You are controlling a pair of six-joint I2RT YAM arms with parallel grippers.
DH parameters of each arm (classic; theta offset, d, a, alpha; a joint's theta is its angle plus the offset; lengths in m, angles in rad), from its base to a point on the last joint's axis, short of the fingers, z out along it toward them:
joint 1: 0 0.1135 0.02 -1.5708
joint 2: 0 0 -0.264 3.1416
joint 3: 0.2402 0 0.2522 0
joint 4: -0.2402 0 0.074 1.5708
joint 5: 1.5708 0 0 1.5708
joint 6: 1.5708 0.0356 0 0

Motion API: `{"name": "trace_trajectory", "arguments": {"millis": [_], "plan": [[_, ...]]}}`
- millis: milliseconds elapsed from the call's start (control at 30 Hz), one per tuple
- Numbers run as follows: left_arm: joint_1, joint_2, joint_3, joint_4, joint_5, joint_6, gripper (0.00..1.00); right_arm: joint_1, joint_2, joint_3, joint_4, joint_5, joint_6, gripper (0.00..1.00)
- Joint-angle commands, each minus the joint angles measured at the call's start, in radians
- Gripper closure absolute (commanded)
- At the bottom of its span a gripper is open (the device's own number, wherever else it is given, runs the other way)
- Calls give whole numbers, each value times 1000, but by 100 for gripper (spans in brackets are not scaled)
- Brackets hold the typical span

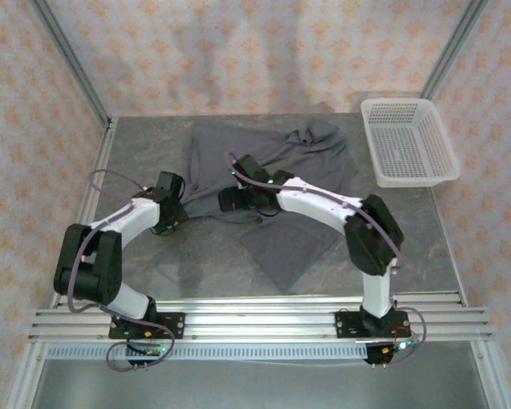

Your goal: Fold the inside-out t-shirt

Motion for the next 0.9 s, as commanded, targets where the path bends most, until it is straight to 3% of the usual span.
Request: {"name": "trace_trajectory", "arguments": {"millis": [0,33,100,133,300,433,533,567,600,733,767,867], "plan": [[45,49,62,54,-32,24,59,6,93,46,-25,19,-205,13],[57,61,71,58,-13,29,68,13,104,52,-18,39,-243,13],[79,61,78,74,47,51,97,18,110,38,46,40,-333,13],[84,46,78,75,69,59,100,19,103,13,98,22,-370,13],[89,-147,57,107,235,107,100,23,83,-102,421,-142,-559,12],[89,-277,53,168,445,134,100,49,145,-120,668,-92,-634,9],[89,-315,57,205,564,174,100,68,192,-109,821,18,-642,11],[89,-320,56,210,576,178,100,66,204,-94,829,34,-629,15],[89,-325,54,214,576,183,100,65,210,-83,829,45,-611,28],[93,-351,43,184,433,182,100,50,153,-176,892,23,-542,91],[93,-358,38,173,373,177,100,42,127,-206,893,10,-522,100],[100,-375,-11,204,193,169,100,14,40,-290,903,-59,-415,100]]}}
